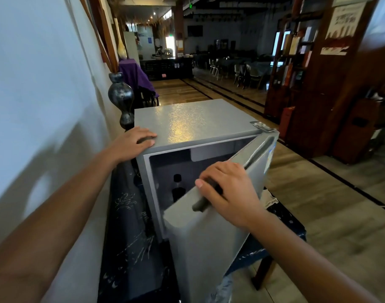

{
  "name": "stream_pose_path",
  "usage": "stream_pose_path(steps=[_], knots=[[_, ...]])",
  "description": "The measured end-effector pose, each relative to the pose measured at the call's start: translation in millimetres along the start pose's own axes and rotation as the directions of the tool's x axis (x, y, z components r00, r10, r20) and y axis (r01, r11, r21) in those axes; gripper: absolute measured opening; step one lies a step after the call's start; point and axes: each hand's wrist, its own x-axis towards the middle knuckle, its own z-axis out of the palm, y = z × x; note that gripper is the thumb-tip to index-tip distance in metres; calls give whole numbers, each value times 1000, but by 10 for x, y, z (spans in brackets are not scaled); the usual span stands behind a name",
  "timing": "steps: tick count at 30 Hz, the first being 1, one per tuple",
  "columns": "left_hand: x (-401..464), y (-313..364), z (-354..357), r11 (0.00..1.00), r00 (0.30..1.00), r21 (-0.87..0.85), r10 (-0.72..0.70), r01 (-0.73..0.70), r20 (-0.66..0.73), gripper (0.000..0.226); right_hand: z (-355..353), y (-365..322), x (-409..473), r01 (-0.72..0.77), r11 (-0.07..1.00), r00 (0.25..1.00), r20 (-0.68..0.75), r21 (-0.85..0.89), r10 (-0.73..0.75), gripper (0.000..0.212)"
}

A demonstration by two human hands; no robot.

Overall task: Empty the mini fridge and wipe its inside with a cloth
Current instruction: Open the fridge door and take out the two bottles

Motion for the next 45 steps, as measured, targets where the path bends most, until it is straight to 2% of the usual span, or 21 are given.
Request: stream_pose_path(steps=[2,3,6,8,10,13,17,18,23,27,30,35,39,45], knots=[[-16,36,5,996,998,74,53,-50,-39,44,-193,58,-82,-53,998,998,38,-39,55,31],[-30,57,-1,990,996,124,76,-70,-46,49,-293,89,-119,-71,996,993,90,-62,77,33],[-15,105,-13,975,997,215,69,-62,-26,65,-620,166,-247,-129,985,936,313,-114,158,57],[15,237,-1,962,997,264,79,-75,-4,66,-821,216,-336,-147,972,883,419,-182,212,73],[41,450,31,950,996,303,84,-76,-14,60,-974,251,-412,-142,956,840,480,-257,254,80],[96,731,126,945,995,313,98,-91,-7,56,-1136,273,-494,-172,945,798,523,-278,300,80],[220,869,259,961,996,262,80,-89,47,93,-1321,368,-655,-222,919,769,520,-327,371,83],[252,892,288,962,996,257,81,-89,41,95,-1377,397,-700,-239,907,751,526,-346,399,85],[290,1033,370,944,1000,331,13,-20,24,62,-1573,472,-795,-241,852,685,540,-464,488,89],[304,1066,378,949,1000,314,-18,10,25,62,-1612,516,-790,-289,768,640,481,-571,599,95],[315,1023,388,953,1000,304,-16,12,10,69,-1616,626,-851,-302,710,662,396,-636,636,93],[191,1141,423,945,998,327,-16,33,-56,59,-1590,907,-1141,-415,558,695,145,-718,704,87],[105,1086,538,942,990,336,49,-1,-135,53,-1487,1149,-1334,-461,420,727,-61,-782,684,83],[61,1093,538,943,981,334,60,6,-187,52,-1356,1604,-1362,-547,327,719,-233,-770,655,78]])
